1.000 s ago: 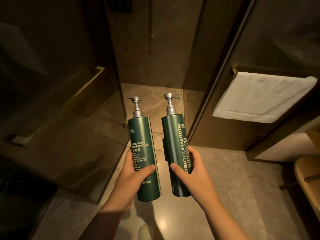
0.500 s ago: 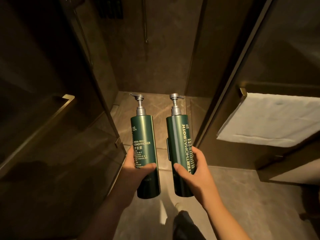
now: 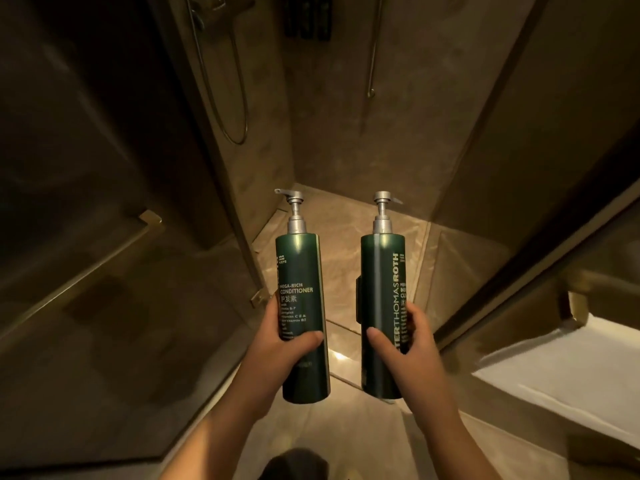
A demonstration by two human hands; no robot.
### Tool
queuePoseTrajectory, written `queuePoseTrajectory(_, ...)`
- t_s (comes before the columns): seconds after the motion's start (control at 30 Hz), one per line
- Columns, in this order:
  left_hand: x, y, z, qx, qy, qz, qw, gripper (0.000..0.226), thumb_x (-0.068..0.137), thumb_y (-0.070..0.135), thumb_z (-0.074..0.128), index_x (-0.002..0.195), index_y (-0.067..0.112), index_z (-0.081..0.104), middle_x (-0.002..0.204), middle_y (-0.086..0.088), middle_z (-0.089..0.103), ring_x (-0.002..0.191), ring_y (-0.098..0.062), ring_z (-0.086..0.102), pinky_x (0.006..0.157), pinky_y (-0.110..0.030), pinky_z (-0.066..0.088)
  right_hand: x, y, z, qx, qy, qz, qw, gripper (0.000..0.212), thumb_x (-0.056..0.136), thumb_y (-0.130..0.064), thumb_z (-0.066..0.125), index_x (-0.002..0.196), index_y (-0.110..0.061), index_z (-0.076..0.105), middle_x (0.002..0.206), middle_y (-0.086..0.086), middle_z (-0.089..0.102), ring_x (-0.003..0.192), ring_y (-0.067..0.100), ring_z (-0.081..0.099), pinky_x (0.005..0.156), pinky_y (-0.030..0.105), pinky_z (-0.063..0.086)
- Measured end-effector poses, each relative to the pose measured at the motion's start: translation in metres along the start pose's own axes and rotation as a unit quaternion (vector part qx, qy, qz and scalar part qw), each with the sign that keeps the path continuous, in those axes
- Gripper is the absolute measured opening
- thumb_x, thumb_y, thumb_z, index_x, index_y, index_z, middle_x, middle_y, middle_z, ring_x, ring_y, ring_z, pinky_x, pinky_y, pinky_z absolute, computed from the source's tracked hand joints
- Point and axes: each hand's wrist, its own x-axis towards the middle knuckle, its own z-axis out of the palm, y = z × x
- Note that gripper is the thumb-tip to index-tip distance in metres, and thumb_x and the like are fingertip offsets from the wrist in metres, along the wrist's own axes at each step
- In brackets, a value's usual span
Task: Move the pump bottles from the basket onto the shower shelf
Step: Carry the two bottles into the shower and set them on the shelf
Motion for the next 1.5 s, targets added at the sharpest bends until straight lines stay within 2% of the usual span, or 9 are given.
queuePoseTrajectory(0.17, 0.050, 0.007, -0.012, -0.016, 0.041, 0.003, 0.999, 0.070, 0.060, 0.028, 0.076, 0.122, 0.045, 0.047, 0.109, 0.007, 0.066, 0.096, -0.011, 0.066, 0.074, -0.029, 0.054, 0.060, -0.009, 0.019, -0.001, -0.043, 0.004, 0.999, 0.062, 0.073, -0.043, 0.072, 0.118, -0.056, 0.033, 0.108, -0.028, 0.053, 0.097, 0.001, 0.058, 0.079, 0.025, 0.051)
queuePoseTrajectory(0.3, 0.112, 0.020, -0.022, -0.034, 0.034, 0.007, 0.999, 0.062, 0.062, 0.026, 0.075, 0.114, 0.052, 0.050, 0.107, 0.007, 0.067, 0.097, -0.015, 0.066, 0.078, -0.037, 0.056, 0.120, -0.029, 0.035, -0.007, -0.061, -0.002, 0.998, 0.057, 0.071, -0.045, 0.073, 0.108, -0.065, 0.035, 0.103, -0.036, 0.054, 0.093, -0.012, 0.056, 0.070, 0.015, 0.050)
queuePoseTrajectory(0.47, 0.202, 0.047, -0.039, -0.064, 0.014, 0.017, 0.998, 0.069, 0.059, 0.028, 0.077, 0.120, 0.042, 0.050, 0.112, 0.000, 0.067, 0.101, -0.024, 0.065, 0.085, -0.051, 0.053, 0.207, -0.071, 0.059, -0.012, -0.056, -0.023, 0.998, 0.060, 0.074, -0.042, 0.073, 0.119, -0.053, 0.036, 0.105, -0.031, 0.055, 0.093, -0.010, 0.058, 0.063, 0.010, 0.048)
queuePoseTrajectory(0.63, 0.282, 0.073, -0.055, -0.045, -0.010, 0.043, 0.998, 0.059, 0.065, 0.025, 0.073, 0.115, 0.046, 0.051, 0.105, 0.006, 0.068, 0.095, -0.015, 0.067, 0.072, -0.031, 0.056, 0.275, -0.098, 0.082, 0.004, -0.058, -0.047, 0.997, 0.055, 0.076, -0.035, 0.073, 0.119, -0.049, 0.041, 0.100, -0.038, 0.058, 0.093, -0.010, 0.059, 0.067, 0.005, 0.047)
queuePoseTrajectory(0.77, 0.323, 0.089, -0.063, -0.031, -0.014, 0.039, 0.999, 0.067, 0.063, 0.028, 0.075, 0.120, 0.047, 0.047, 0.109, 0.007, 0.067, 0.098, -0.015, 0.066, 0.078, -0.038, 0.055, 0.312, -0.106, 0.091, 0.007, -0.048, -0.042, 0.998, 0.055, 0.076, -0.037, 0.073, 0.118, -0.051, 0.039, 0.100, -0.041, 0.055, 0.094, -0.012, 0.058, 0.066, 0.006, 0.048)
queuePoseTrajectory(0.93, 0.371, 0.104, -0.073, -0.025, -0.008, 0.037, 0.999, 0.067, 0.060, 0.031, 0.076, 0.118, 0.051, 0.048, 0.110, 0.008, 0.066, 0.098, -0.015, 0.066, 0.077, -0.034, 0.055, 0.371, -0.113, 0.106, 0.015, -0.053, -0.044, 0.998, 0.058, 0.075, -0.034, 0.074, 0.121, -0.046, 0.040, 0.100, -0.036, 0.056, 0.094, -0.013, 0.056, 0.068, 0.005, 0.047)
queuePoseTrajectory(1.17, 0.443, 0.132, -0.078, -0.029, 0.083, 0.053, 0.995, 0.068, 0.058, 0.035, 0.076, 0.115, 0.057, 0.047, 0.106, 0.013, 0.067, 0.096, -0.009, 0.066, 0.074, -0.029, 0.054, 0.478, -0.133, 0.130, 0.009, -0.136, -0.063, 0.989, 0.059, 0.073, -0.038, 0.075, 0.121, -0.048, 0.042, 0.104, -0.033, 0.058, 0.096, -0.008, 0.059, 0.078, 0.019, 0.050)
queuePoseTrajectory(1.33, 0.508, 0.170, -0.065, -0.037, 0.153, 0.088, 0.984, 0.074, 0.060, 0.031, 0.075, 0.125, 0.049, 0.043, 0.108, 0.011, 0.067, 0.098, -0.011, 0.065, 0.076, -0.028, 0.053, 0.570, -0.167, 0.134, 0.002, -0.205, -0.102, 0.973, 0.056, 0.075, -0.028, 0.076, 0.116, -0.048, 0.044, 0.105, -0.027, 0.060, 0.095, -0.007, 0.060, 0.075, 0.011, 0.049)
queuePoseTrajectory(1.5, 0.566, 0.208, -0.048, -0.038, 0.218, 0.119, 0.968, 0.068, 0.062, 0.026, 0.073, 0.120, 0.049, 0.048, 0.106, 0.006, 0.068, 0.097, -0.015, 0.065, 0.076, -0.026, 0.053, 0.657, -0.214, 0.128, -0.017, -0.263, -0.134, 0.955, 0.053, 0.074, -0.034, 0.075, 0.111, -0.054, 0.043, 0.105, -0.028, 0.060, 0.093, -0.008, 0.060, 0.073, 0.015, 0.047)
